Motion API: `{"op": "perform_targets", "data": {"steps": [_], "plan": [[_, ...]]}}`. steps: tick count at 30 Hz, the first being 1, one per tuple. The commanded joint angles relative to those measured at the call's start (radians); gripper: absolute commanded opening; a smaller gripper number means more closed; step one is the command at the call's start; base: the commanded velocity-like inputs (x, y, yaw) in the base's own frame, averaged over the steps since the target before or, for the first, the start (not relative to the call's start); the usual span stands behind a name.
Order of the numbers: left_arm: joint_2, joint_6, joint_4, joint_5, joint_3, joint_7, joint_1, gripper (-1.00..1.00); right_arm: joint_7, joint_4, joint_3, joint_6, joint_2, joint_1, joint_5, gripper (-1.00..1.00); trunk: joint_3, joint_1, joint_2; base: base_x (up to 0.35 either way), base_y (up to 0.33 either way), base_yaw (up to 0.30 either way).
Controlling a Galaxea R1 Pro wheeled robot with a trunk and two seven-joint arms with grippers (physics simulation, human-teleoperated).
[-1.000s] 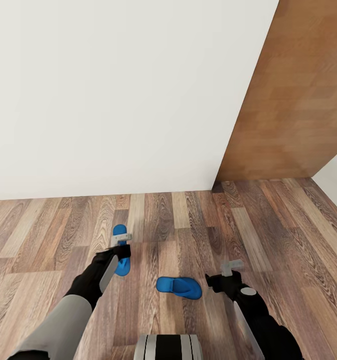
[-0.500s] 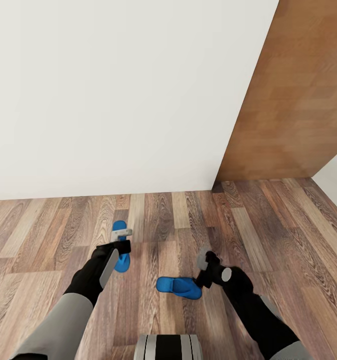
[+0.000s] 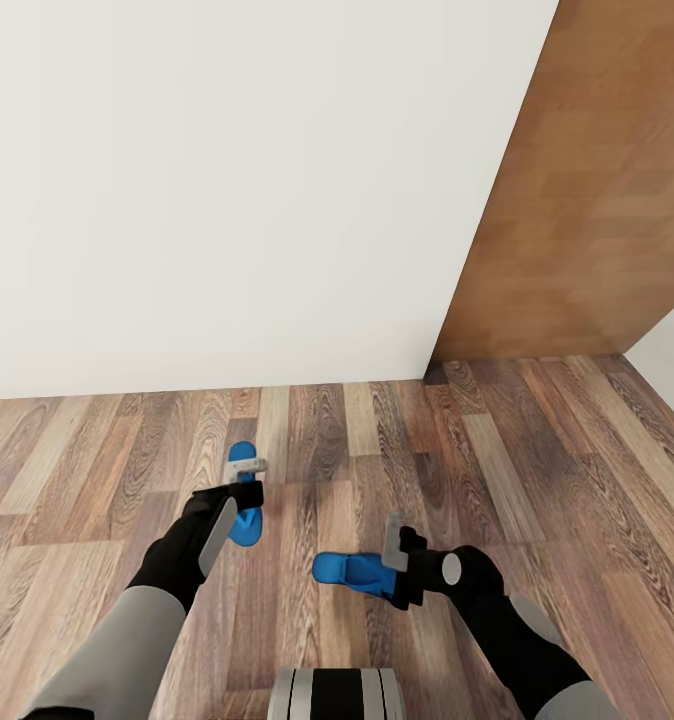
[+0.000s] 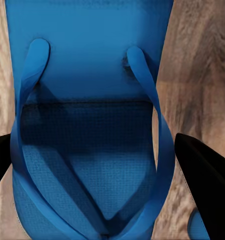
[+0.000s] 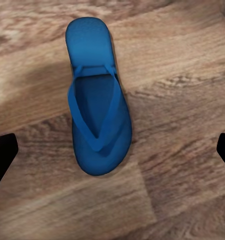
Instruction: In the bedroom, move the book from the bed onto either nightstand, and place the two sandals side by side next to the bed.
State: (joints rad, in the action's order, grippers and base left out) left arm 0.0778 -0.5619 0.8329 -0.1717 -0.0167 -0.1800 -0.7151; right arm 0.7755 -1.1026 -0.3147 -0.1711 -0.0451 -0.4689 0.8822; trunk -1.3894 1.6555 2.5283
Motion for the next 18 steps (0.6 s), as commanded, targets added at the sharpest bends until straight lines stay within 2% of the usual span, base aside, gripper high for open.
{"op": "perform_targets", "data": {"steps": [1, 6, 18], "plan": [[-0.001, -0.003, 0.002, -0.01, -0.003, -0.001, 0.0, -1.0, 0.003, -0.002, -0.003, -0.006, 0.0, 0.0, 0.003, 1.0, -0.005, 0.0, 0.001, 0.0, 0.0, 0.0], [-0.006, -0.005, 0.003, -0.009, -0.005, 0.059, 0.0, -1.0, 0.003, -0.007, -0.003, -0.005, 0.0, -0.001, 0.003, 1.0, -0.024, 0.002, 0.002, 0.0, 0.0, 0.0], [-0.007, -0.013, 0.017, -0.008, -0.005, 0.069, 0.0, -1.0, 0.02, -0.016, -0.004, -0.01, 0.0, -0.001, 0.004, 1.0, -0.07, 0.008, 0.005, 0.0, 0.0, 0.0]]}}
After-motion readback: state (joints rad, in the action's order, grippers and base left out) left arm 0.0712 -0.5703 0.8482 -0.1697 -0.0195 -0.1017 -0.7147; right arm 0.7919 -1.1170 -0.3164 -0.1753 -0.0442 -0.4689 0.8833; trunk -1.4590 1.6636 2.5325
